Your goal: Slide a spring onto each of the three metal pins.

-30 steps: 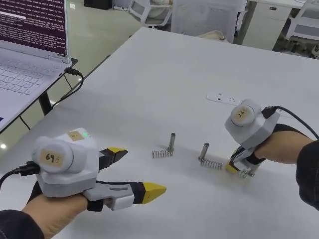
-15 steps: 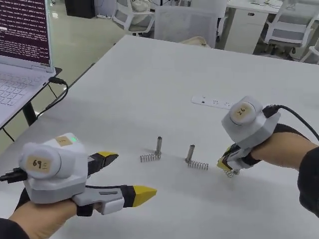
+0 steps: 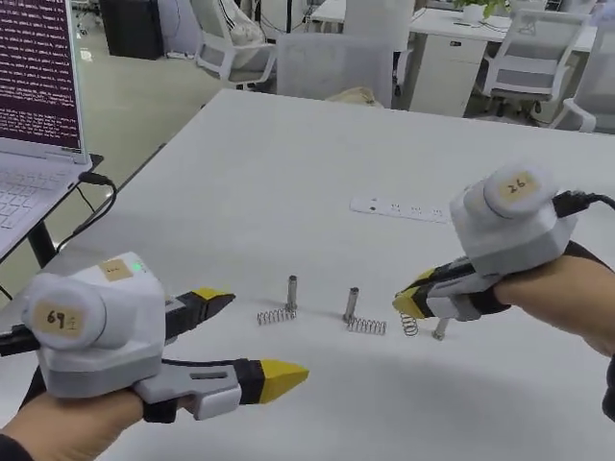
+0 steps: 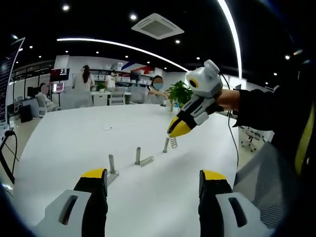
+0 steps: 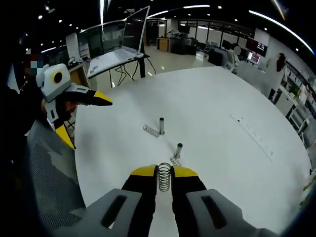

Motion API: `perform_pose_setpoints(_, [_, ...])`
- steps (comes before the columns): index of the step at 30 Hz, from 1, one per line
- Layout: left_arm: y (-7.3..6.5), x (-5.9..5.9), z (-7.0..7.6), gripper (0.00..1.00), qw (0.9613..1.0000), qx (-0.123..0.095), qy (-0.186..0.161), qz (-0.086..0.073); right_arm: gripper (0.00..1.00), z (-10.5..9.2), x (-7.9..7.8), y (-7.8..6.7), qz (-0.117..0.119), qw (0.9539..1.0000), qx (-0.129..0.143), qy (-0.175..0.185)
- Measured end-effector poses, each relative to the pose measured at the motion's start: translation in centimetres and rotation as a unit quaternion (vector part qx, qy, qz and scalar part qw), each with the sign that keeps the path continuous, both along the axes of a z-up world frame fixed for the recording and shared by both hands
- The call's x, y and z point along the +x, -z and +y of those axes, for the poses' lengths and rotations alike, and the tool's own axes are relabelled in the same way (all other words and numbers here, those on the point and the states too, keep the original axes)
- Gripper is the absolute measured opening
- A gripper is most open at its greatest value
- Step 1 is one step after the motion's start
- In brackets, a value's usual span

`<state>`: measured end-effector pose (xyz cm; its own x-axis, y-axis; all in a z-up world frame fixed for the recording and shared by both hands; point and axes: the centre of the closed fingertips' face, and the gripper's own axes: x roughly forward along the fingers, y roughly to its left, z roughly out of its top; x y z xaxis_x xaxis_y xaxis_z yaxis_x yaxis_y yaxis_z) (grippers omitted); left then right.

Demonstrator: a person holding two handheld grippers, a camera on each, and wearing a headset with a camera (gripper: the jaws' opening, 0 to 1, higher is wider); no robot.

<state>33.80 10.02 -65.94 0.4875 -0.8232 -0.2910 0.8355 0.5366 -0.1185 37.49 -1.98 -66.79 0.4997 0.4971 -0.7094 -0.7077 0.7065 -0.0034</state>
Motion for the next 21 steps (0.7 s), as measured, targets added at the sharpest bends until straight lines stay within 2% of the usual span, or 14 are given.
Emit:
perform_pose_setpoints(4, [-0.9,-0.5,-1.2,0.72,0.9997,-0.002,0.022,-0.011,0.08,0.7,-1.2,-2.1,-0.022,0.9994,0.028,0.001])
perform_pose_setpoints(6, [-1.6,-0.9,-2.0,0.71,0.9994,-0.005,0.032,-0.015,0.08,1.2,-2.0,-3.4,-0.029,0.9981,0.054,0.002])
perform_pose_setpoints(9, [-2.3,-1.2,-3.1,0.71,0.9986,-0.012,0.046,-0.021,0.08,1.4,-2.9,-4.9,-0.045,0.9965,0.07,0.004])
perform_pose_setpoints(11, [-2.9,-1.5,-3.8,0.7,0.998,-0.019,0.055,-0.026,0.08,1.8,-3.7,-6.3,-0.055,0.9938,0.096,0.007])
perform_pose_setpoints(14, [-3.7,-1.9,-5.0,0.69,0.9966,-0.027,0.07,-0.033,0.08,1.9,-4.3,-7.2,-0.07,0.9927,0.098,0.004])
perform_pose_setpoints(17, [-3.7,-2.1,-5.6,0.68,0.9959,-0.027,0.079,-0.034,0.08,2.1,-4.9,-8.2,-0.08,0.9917,0.101,0.001])
perform_pose_setpoints(21, [-4.0,-2.6,-6.3,0.67,0.995,-0.028,0.09,-0.035,0.08,1.8,-5.0,-9.0,-0.097,0.9902,0.101,0.003])
